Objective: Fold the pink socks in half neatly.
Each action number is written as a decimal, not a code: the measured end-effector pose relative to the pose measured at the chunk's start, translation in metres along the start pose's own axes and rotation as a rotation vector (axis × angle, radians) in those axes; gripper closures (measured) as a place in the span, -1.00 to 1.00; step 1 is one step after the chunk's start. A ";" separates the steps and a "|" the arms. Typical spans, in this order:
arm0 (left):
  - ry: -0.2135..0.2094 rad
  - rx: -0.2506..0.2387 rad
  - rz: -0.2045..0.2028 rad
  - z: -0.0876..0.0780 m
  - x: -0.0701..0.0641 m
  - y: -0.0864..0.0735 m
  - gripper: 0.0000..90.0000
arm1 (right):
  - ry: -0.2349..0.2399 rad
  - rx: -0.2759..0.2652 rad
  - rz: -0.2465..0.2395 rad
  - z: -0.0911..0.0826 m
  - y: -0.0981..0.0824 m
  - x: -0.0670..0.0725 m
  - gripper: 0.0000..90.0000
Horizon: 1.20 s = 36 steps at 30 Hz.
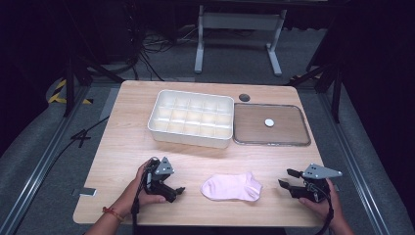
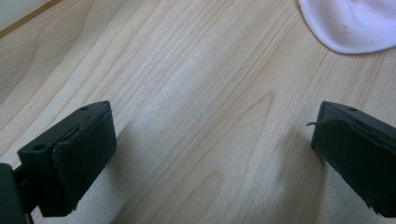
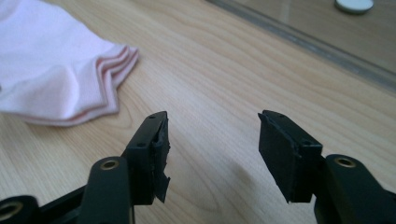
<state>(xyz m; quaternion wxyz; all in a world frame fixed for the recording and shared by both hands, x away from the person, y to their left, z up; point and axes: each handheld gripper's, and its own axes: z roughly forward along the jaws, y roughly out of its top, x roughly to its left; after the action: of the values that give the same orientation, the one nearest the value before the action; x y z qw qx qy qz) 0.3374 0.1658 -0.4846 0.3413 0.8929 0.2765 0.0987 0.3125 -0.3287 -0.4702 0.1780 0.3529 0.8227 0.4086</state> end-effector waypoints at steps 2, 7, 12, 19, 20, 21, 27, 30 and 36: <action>0.000 0.000 0.000 0.000 0.000 0.000 -0.99 | 0.009 -0.014 0.003 -0.002 0.003 0.001 0.02; 0.000 0.001 0.001 0.000 0.000 0.000 -0.99 | 0.030 -0.032 -0.007 -0.005 0.018 0.007 0.11; 0.000 0.001 0.001 0.000 0.000 0.000 -0.99 | 0.044 -0.030 -0.039 -0.004 0.029 0.015 0.20; 0.001 0.001 0.000 0.000 0.000 0.000 -0.99 | 0.089 -0.039 -0.105 0.006 0.048 0.034 0.40; 0.001 0.000 -0.001 0.000 0.000 0.000 -0.99 | 0.097 -0.036 -0.114 0.009 0.050 0.037 0.44; 0.001 0.001 -0.001 0.000 0.000 0.000 -0.99 | 0.104 -0.032 -0.121 0.011 0.051 0.040 0.47; 0.001 0.001 -0.001 0.000 0.000 0.000 -0.99 | 0.146 -0.025 -0.144 0.030 0.062 0.059 0.64; 0.000 0.000 -0.001 0.000 0.000 0.000 -0.99 | 0.171 -0.022 -0.154 0.037 0.065 0.067 0.68; -0.001 0.000 0.001 0.000 0.000 0.000 -0.99 | 0.218 0.007 -0.184 0.051 0.071 0.083 0.80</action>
<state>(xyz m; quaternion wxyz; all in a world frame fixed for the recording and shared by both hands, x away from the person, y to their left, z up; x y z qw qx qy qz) 0.3375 0.1658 -0.4846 0.3414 0.8931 0.2760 0.0982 0.3161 -0.2108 -0.4445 0.1229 0.2299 0.8676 0.4236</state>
